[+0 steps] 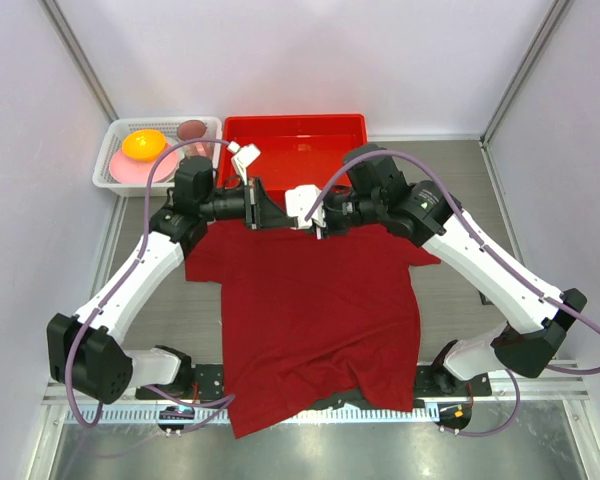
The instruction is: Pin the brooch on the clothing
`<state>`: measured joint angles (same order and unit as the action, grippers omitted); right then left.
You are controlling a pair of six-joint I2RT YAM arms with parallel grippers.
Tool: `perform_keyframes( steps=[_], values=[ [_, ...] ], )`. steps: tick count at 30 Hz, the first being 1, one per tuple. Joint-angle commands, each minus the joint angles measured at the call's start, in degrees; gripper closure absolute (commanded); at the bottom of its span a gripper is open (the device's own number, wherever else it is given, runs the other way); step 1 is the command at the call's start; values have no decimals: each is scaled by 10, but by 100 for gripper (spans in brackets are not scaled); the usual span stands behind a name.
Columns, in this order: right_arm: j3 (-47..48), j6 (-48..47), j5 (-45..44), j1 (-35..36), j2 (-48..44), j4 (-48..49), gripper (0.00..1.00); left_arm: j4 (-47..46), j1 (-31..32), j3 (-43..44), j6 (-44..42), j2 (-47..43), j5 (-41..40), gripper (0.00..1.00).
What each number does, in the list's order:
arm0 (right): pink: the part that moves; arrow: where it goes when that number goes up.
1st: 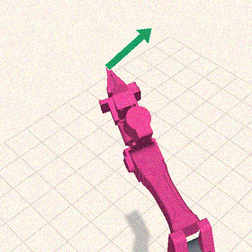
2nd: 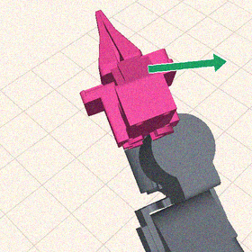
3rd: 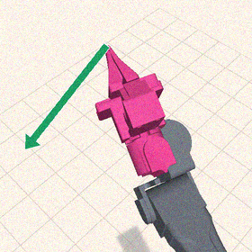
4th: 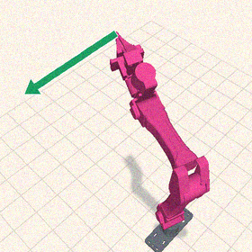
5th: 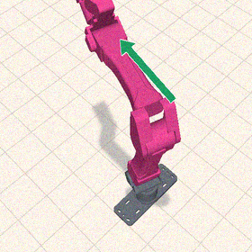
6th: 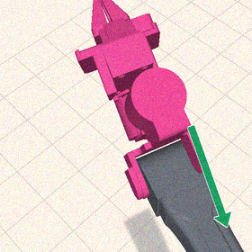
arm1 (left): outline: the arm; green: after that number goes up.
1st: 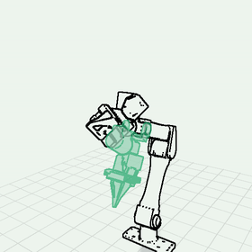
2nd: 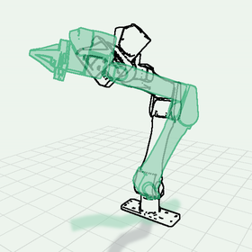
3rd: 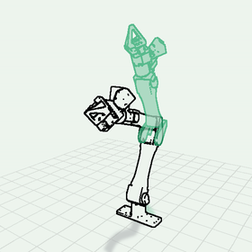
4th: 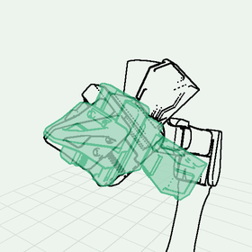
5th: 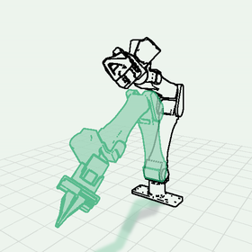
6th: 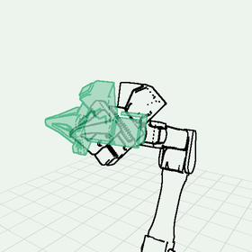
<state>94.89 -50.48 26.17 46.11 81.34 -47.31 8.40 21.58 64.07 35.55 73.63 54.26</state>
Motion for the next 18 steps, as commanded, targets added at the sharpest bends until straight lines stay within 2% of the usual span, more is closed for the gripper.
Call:
perform_keyframes(
  steps=[1,18],
  values=[
    [0,-23,-22,10,-7,6,72,1,7,16,-7,-23,18,100],
    [-3,-66,-53,29,2,-3,72,6,19,18,-9,-24,25,100]
  ],
)
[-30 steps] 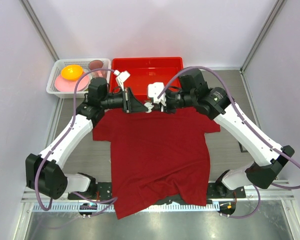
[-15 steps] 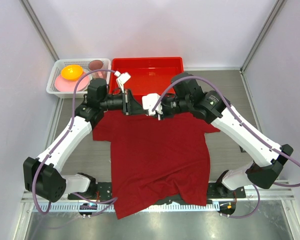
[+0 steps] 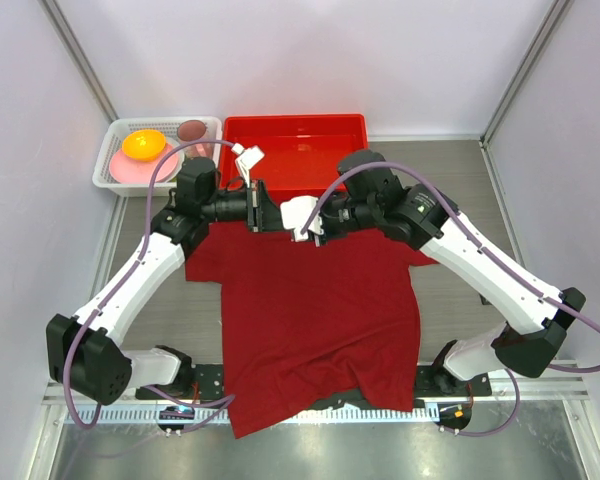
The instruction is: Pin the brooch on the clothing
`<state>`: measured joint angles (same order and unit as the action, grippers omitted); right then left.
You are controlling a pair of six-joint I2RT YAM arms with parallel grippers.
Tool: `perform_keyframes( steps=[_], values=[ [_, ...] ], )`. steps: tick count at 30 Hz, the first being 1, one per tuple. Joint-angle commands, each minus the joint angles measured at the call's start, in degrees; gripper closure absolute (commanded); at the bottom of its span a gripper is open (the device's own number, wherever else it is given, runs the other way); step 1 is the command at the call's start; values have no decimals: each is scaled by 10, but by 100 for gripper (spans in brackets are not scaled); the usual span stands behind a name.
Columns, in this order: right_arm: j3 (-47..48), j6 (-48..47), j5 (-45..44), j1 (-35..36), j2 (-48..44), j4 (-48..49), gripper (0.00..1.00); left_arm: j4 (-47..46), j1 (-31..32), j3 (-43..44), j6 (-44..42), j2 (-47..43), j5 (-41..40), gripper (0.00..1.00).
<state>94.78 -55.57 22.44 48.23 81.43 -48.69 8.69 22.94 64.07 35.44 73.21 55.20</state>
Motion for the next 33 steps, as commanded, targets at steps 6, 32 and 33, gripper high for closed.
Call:
perform_keyframes(
  steps=[6,32,33],
  values=[
    [-6,-36,-38,17,7,14,73,3,7,18,-9,-23,18,100],
    [-21,11,-30,13,-17,51,99,-98,-9,-18,75,-21,56,100],
    [-21,17,-23,9,-20,54,99,-109,-10,-24,84,-19,61,100]
  ],
)
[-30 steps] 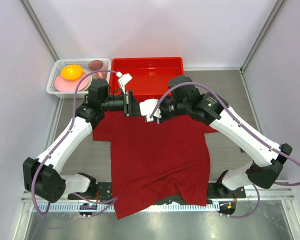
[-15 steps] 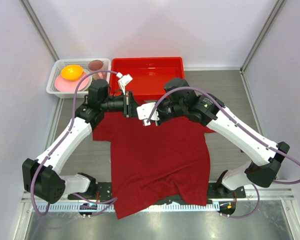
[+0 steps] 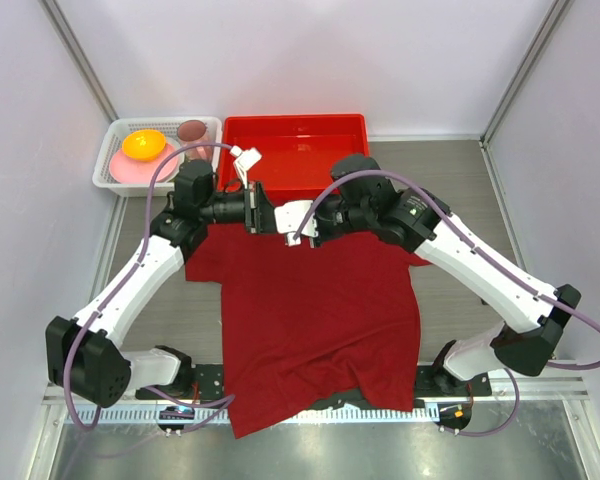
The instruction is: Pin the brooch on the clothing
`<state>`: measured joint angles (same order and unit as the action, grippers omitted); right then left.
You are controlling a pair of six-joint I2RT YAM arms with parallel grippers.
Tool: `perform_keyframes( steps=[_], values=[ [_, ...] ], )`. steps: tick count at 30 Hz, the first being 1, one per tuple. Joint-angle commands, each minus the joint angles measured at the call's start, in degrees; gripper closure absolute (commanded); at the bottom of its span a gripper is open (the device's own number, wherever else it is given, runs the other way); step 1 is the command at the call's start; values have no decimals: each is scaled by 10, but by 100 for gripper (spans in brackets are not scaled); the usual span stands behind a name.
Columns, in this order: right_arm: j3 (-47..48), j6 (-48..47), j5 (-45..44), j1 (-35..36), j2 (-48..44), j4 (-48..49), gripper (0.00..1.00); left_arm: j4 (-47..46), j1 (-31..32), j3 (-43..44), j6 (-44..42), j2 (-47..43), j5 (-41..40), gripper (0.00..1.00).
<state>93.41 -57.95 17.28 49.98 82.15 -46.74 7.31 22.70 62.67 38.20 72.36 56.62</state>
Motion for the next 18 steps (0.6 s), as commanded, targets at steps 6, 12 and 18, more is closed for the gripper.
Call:
perform_keyframes(
  steps=[6,12,18],
  values=[
    [-22,84,86,-27,-50,51,99,-159,-7,-22,99,-8,73,100],
    [-31,134,121,-60,-59,89,99,-213,-6,-35,134,-10,84,100],
    [-38,173,151,-88,-67,113,99,-230,-10,-36,152,-8,84,100]
  ],
)
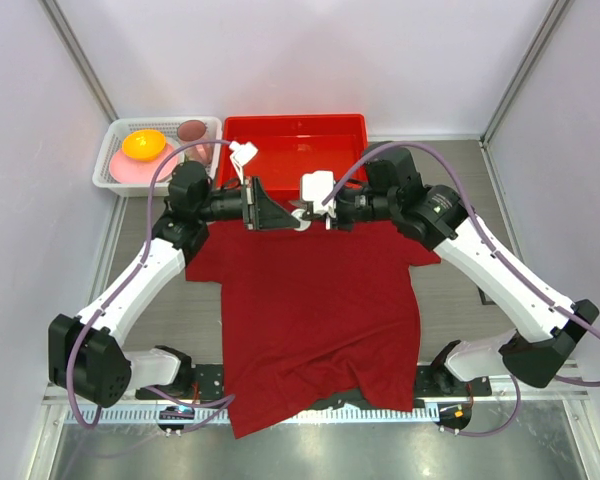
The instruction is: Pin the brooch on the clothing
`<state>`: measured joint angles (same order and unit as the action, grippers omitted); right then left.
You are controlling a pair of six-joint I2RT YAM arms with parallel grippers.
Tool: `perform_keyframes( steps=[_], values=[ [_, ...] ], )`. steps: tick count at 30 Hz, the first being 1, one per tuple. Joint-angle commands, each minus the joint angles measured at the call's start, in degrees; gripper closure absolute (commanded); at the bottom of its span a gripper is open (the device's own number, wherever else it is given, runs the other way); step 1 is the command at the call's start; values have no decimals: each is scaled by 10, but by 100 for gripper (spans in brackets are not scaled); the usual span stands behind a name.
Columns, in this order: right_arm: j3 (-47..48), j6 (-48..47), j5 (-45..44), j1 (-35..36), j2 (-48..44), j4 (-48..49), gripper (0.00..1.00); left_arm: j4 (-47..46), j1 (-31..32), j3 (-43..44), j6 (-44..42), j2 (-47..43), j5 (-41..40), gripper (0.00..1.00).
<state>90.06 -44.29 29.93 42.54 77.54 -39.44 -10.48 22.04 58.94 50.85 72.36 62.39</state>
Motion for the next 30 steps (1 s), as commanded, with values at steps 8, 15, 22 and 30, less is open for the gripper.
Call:
perform_keyframes(
  steps=[8,15,22,30],
  values=[
    [-28,90,50,-38,-41,88,99,-114,-14,-9,71,-4,28,100],
    [-34,144,44,-40,-46,116,99,-80,-13,7,19,-5,38,100],
    [83,200,38,-41,27,-24,55,267,-13,95,-301,-18,25,100],
    [113,280,103,-44,76,-88,53,374,-13,123,-407,-20,41,100]
  ],
)
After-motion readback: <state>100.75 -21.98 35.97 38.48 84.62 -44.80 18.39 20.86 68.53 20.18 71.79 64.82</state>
